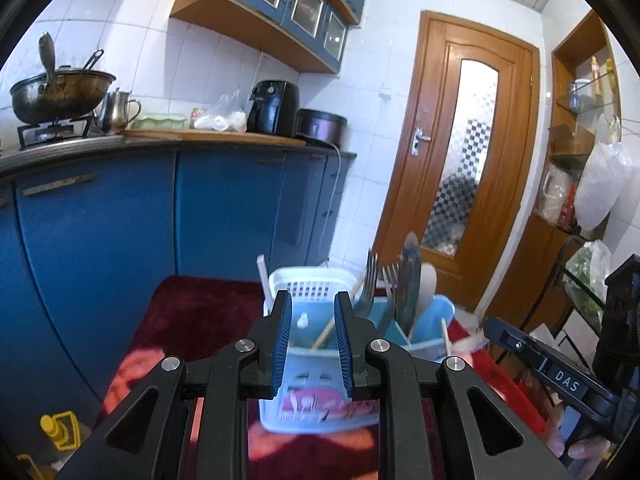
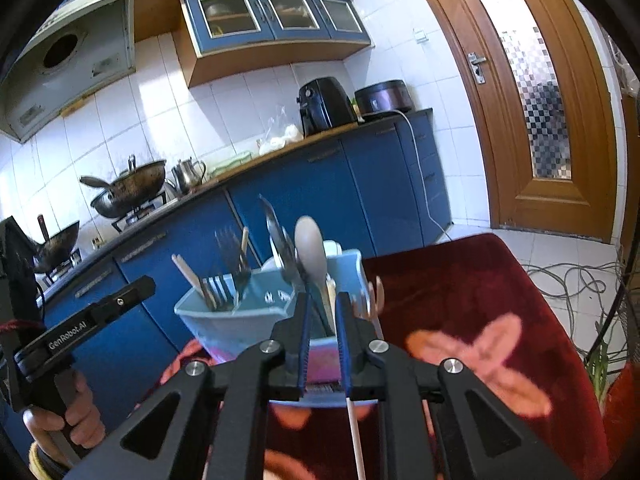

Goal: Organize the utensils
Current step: 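Open the left tool and withdraw it from the box, then lower the chopstick into the box with the right tool and open it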

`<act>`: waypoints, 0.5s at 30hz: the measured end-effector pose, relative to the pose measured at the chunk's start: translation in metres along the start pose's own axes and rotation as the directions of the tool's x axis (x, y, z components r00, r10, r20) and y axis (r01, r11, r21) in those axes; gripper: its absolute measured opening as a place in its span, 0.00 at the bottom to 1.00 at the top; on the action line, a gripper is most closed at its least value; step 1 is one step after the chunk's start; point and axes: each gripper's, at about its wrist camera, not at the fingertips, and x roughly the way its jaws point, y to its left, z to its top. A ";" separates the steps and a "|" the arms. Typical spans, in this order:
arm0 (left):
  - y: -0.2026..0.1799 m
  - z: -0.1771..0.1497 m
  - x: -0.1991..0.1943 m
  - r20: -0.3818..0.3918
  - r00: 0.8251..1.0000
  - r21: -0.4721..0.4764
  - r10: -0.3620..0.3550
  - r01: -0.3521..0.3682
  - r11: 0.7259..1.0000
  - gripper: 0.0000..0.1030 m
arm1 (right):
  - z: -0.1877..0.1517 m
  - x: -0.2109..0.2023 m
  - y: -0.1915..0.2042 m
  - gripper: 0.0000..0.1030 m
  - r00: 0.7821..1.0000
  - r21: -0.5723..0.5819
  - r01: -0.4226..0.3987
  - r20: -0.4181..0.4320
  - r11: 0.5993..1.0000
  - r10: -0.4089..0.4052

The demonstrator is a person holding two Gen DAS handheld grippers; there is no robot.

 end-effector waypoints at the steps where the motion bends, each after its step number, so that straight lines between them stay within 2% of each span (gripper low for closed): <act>1: 0.000 -0.002 -0.002 -0.011 1.000 0.002 0.004 -0.004 1.000 0.21 | -0.002 -0.001 0.001 0.14 1.000 -0.004 0.005 -0.008 1.000 -0.005; 9: -0.001 -0.024 -0.009 -0.084 0.996 0.020 0.029 -0.028 0.999 0.21 | -0.021 0.007 -0.002 0.15 0.994 -0.036 0.048 -0.093 0.998 -0.051; 13: -0.001 -0.033 -0.007 -0.112 0.993 0.018 0.029 -0.027 0.999 0.21 | -0.026 0.014 -0.001 0.24 0.989 -0.062 0.065 -0.131 0.996 -0.073; 15: -0.001 -0.036 -0.005 -0.127 0.991 0.022 0.033 -0.031 0.999 0.21 | -0.028 0.020 -0.001 0.24 0.985 -0.078 0.074 -0.149 0.994 -0.085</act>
